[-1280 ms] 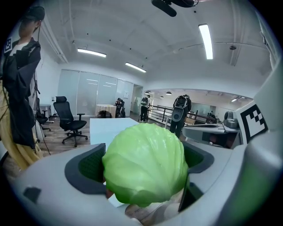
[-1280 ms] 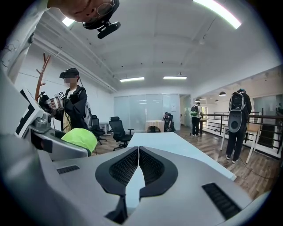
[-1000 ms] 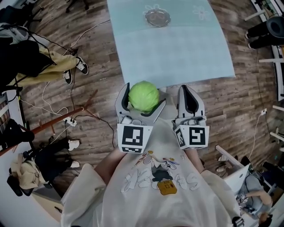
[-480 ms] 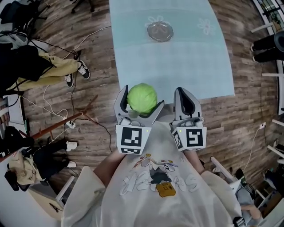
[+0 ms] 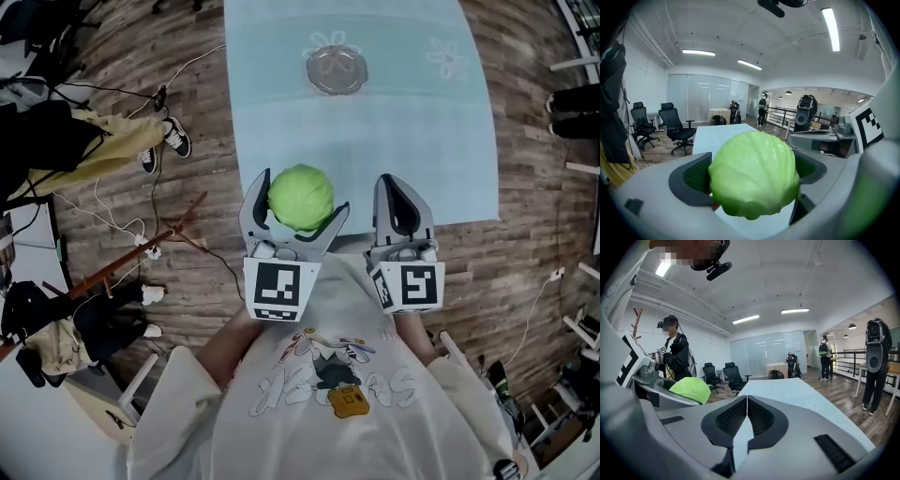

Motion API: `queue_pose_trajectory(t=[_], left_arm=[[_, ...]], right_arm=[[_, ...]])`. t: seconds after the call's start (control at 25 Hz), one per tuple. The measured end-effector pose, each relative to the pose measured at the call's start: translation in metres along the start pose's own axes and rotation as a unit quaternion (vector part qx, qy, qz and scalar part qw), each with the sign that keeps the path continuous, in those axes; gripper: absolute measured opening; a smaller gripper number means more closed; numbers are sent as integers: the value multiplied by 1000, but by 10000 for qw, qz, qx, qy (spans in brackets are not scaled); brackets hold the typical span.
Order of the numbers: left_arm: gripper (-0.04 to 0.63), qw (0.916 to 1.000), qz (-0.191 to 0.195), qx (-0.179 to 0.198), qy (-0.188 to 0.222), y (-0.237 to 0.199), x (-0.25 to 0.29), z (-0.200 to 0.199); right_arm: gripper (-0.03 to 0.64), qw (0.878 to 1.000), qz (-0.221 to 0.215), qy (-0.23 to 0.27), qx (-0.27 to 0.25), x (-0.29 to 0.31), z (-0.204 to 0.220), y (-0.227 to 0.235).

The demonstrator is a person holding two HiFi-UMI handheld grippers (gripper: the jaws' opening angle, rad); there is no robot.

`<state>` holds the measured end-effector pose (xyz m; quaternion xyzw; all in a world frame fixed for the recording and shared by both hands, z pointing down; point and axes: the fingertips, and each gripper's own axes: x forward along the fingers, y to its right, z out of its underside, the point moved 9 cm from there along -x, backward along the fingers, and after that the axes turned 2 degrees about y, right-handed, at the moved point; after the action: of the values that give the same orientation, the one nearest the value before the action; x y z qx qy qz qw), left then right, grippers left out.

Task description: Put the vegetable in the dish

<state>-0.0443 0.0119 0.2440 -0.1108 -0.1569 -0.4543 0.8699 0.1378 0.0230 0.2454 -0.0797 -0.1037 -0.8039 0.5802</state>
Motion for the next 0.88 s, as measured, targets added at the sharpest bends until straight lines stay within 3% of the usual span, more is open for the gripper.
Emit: queue_pose_trajectory(t=[0.52,0.88], left_arm=[[535,9994,-223,-194,-188,-2,81,-10],[535,9975,-496,-376,-344,-12,128,-7]], right_arm=[[23,9987,-404,-312,66,60,7,49],[23,9948,-923,-423,-85,104,21,76]])
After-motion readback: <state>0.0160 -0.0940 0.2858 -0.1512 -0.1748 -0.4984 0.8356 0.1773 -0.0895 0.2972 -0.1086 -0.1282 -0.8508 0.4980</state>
